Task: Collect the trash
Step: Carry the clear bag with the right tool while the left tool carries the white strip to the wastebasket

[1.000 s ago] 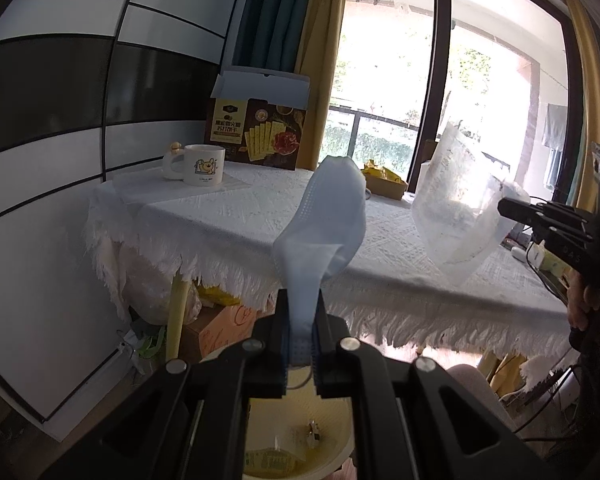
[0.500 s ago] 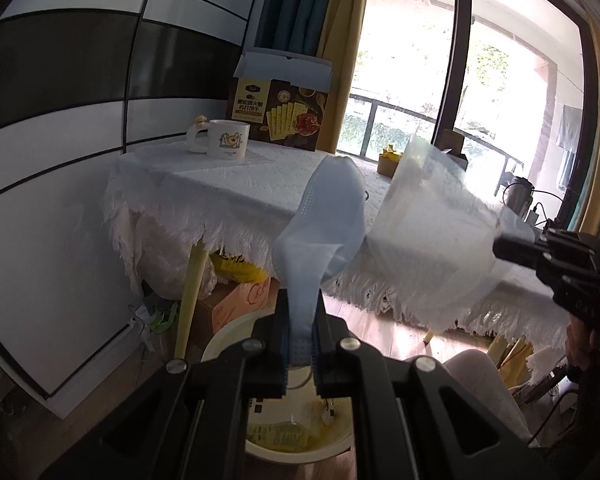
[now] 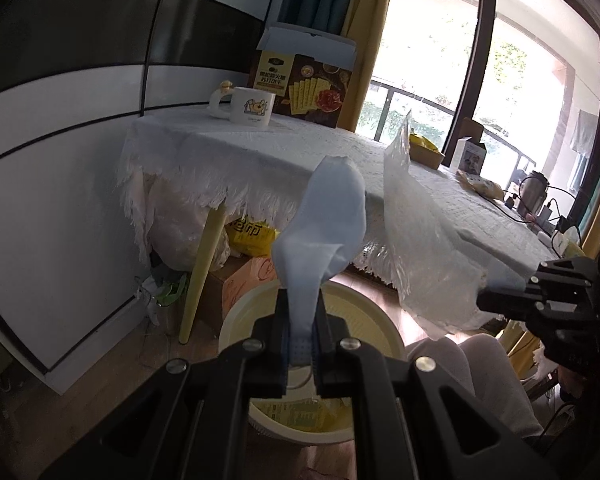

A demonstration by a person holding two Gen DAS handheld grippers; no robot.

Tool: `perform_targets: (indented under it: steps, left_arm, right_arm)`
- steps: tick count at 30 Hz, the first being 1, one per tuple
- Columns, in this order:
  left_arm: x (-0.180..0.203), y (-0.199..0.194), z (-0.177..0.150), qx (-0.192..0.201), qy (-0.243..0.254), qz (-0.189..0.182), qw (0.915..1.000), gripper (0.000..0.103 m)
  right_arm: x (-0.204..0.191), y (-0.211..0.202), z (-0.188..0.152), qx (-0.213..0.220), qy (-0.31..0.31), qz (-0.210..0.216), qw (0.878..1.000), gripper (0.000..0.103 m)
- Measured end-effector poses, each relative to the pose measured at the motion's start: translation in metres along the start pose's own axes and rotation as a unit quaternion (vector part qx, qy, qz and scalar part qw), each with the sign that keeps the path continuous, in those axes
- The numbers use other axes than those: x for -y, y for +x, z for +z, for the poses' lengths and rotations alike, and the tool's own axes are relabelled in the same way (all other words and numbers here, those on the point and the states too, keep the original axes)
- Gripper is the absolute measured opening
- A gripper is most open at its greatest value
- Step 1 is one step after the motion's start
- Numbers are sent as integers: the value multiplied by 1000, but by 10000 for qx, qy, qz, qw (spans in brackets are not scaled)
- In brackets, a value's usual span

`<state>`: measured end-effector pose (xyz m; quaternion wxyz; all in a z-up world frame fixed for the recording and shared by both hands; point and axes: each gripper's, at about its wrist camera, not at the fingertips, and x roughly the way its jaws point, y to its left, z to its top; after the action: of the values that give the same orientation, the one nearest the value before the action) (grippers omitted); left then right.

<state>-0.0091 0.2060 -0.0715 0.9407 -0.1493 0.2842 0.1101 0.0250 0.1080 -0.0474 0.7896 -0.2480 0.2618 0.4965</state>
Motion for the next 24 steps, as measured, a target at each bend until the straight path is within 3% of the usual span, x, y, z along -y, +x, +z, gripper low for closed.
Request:
perform_targets:
  steps: [10, 24]
  left_arm:
    - [-15, 11, -13, -244, -120, 65, 9996, 8]
    - [-16, 26, -16, -419, -147, 119, 9989, 8]
  right_arm:
    - [-18, 38, -2, -348, 14, 445, 9984, 2]
    - [10, 67, -4, -743, 479, 1064, 9904, 3]
